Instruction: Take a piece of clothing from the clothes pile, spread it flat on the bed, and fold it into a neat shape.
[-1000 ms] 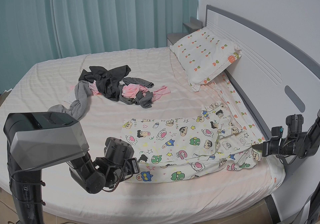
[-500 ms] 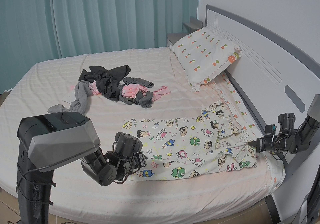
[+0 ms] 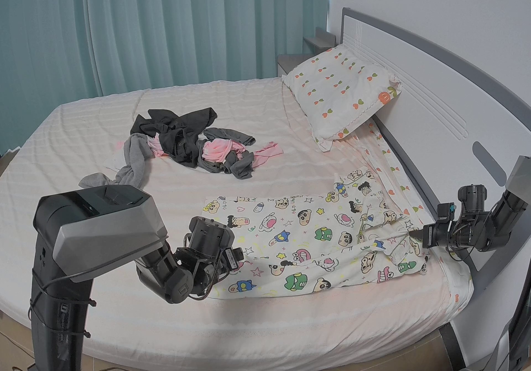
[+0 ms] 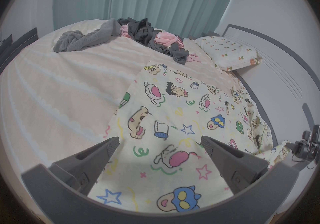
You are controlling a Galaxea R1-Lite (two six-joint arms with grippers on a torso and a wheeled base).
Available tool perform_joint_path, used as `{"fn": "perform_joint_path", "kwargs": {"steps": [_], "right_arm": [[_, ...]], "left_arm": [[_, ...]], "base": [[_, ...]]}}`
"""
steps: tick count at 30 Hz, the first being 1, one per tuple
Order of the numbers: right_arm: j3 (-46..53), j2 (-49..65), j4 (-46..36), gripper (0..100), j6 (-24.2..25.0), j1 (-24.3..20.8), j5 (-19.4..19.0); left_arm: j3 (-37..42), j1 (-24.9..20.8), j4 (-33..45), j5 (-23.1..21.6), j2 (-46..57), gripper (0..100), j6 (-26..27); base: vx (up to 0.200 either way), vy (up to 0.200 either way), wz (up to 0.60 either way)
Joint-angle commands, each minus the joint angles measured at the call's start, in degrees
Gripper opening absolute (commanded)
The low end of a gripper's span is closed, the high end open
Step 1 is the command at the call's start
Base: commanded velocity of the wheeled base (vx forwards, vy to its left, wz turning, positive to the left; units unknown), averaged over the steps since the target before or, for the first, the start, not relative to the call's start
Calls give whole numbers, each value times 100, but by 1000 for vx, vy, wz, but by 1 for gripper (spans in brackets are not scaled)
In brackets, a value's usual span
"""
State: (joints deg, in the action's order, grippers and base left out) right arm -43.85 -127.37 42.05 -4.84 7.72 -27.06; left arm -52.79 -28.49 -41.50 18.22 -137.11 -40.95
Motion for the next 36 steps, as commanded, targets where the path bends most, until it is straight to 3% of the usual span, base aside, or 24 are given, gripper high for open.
{"fn": "perform_joint_path", "kwargs": {"steps": [1, 8, 13, 16, 21, 26, 29, 33, 36], "right_arm": [[-115, -78, -3, 0, 53, 11, -1], [-80, -166, -21, 0, 53, 19, 17], [-18, -95, -381, 0, 36, 72, 34], [34, -60, -539, 0, -17, 134, 43], [201, -78, -443, 0, -35, 142, 43], [386, -95, -118, 0, -43, 63, 43], [491, -122, 41, 0, -52, -16, 34], [500, -122, 41, 0, -52, 11, -1], [509, -104, 49, 0, -52, 11, -10]], "left_arm": [[40, 195, 1, 6, 140, 100, -142], [163, 581, 1, -38, 457, 100, -432], [172, 608, 19, -100, 413, 100, -423], [190, 564, 45, -416, 422, 100, -414], [163, 573, 581, -1409, 457, 100, -414], [-162, 617, 1117, -1673, 404, 100, -361], [-470, 713, 1487, -1682, 220, 100, -36], [-496, 845, 1460, -1708, 193, 100, 588], [-496, 871, 1460, -1770, 184, 100, 755]], "base": [[0, 0, 0], [0, 0, 0], [0, 0, 0], [0, 0, 0], [0, 0, 0], [0, 0, 0], [0, 0, 0], [0, 0, 0], [0, 0, 0]]}}
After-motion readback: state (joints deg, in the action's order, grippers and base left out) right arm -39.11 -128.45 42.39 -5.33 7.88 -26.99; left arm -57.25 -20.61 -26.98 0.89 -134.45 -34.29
